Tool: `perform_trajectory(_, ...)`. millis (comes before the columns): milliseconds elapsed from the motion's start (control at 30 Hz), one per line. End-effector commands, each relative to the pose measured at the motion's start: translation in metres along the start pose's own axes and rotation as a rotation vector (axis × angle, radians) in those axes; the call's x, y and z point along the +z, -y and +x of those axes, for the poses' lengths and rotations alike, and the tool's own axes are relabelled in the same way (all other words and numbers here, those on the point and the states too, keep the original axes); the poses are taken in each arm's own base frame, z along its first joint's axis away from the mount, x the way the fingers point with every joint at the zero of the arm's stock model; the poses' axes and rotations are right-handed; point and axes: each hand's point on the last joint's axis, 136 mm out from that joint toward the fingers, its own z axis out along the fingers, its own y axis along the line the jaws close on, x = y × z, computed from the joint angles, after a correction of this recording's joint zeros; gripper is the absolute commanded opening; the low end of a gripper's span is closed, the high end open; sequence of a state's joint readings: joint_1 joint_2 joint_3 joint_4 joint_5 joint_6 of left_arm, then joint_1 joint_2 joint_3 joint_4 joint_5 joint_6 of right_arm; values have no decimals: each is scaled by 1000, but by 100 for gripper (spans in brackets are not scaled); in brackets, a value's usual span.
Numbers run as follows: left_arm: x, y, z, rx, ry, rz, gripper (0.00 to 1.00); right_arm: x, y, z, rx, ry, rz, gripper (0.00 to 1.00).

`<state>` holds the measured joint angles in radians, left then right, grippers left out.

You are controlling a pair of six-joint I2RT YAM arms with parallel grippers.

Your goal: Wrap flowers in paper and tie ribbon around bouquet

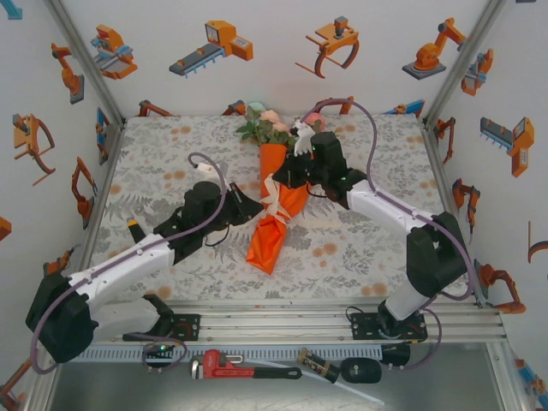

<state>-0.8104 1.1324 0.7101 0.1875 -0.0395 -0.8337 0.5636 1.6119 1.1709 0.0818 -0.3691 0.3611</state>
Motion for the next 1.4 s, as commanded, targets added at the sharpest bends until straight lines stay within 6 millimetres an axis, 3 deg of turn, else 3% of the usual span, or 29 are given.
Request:
perform_trajectory(0, 1, 20, 5, 31, 28, 32, 0, -2, 7, -12, 22, 28, 48, 0)
perform_trajectory(167, 18, 61, 44, 118, -82, 143, 0, -3, 6, -13, 24, 28, 48, 0)
perform_trajectory(267, 33, 67, 75, 222, -165, 154, 4, -4, 5, -13, 24, 27, 44, 0)
perform_trajectory(333, 41, 63, 85, 267, -186, 144, 11, -4, 5, -13, 23, 26, 41, 0)
perform_trajectory(400, 46, 54, 85, 301, -169, 111, 25, -5, 4, -12, 21, 23, 38, 0)
perform_trajectory(667, 38, 46, 69, 382, -98, 61, 42, -8, 2, -11, 5, 19, 32, 0)
perform_trajectory(933, 23, 48, 60, 410, -53, 83, 71, -9, 1, -9, -12, 11, 20, 0)
perform_trajectory(1367, 6, 32, 59, 385, -63, 27, 80, -15, -2, -9, -31, 12, 18, 0)
